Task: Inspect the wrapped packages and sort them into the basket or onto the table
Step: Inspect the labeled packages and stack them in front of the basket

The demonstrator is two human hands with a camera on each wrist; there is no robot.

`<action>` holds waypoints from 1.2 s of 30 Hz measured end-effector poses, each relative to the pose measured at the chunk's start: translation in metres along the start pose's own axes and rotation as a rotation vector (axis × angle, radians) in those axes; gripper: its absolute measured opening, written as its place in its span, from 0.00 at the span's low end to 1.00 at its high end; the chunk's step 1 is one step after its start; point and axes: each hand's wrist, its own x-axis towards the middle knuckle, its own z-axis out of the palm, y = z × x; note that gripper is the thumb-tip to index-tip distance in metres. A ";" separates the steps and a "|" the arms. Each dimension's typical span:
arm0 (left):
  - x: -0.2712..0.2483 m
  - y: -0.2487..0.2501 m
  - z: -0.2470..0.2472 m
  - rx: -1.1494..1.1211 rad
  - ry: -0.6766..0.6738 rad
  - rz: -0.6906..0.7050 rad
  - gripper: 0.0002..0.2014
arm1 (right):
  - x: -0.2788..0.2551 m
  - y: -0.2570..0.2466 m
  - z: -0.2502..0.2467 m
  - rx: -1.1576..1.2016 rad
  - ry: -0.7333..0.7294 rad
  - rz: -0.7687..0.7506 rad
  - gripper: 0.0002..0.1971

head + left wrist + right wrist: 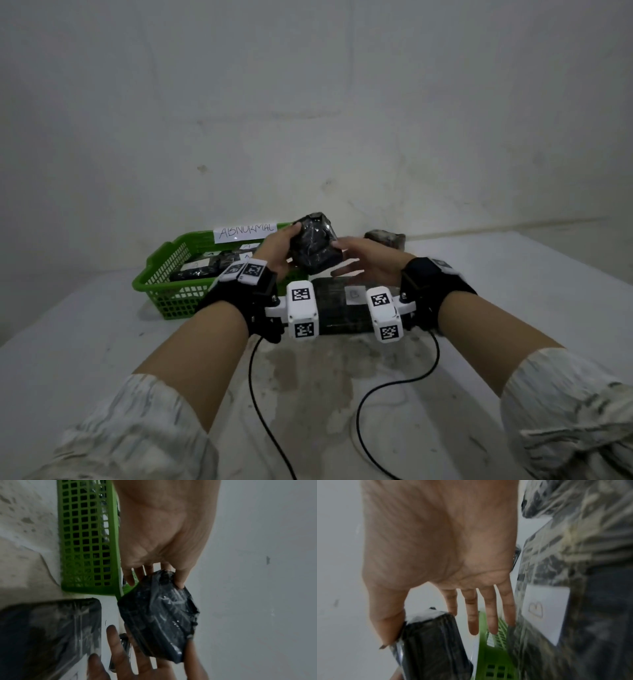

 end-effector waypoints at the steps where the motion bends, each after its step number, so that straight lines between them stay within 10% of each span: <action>1: -0.003 0.000 -0.004 -0.021 -0.015 0.014 0.16 | -0.002 -0.002 0.007 0.025 -0.020 -0.001 0.16; 18: -0.026 -0.019 -0.034 0.161 -0.029 0.312 0.19 | 0.006 0.008 0.071 0.175 0.222 -0.105 0.19; 36: -0.040 -0.023 -0.049 0.048 -0.160 0.206 0.23 | -0.003 0.014 0.076 0.181 0.225 -0.177 0.16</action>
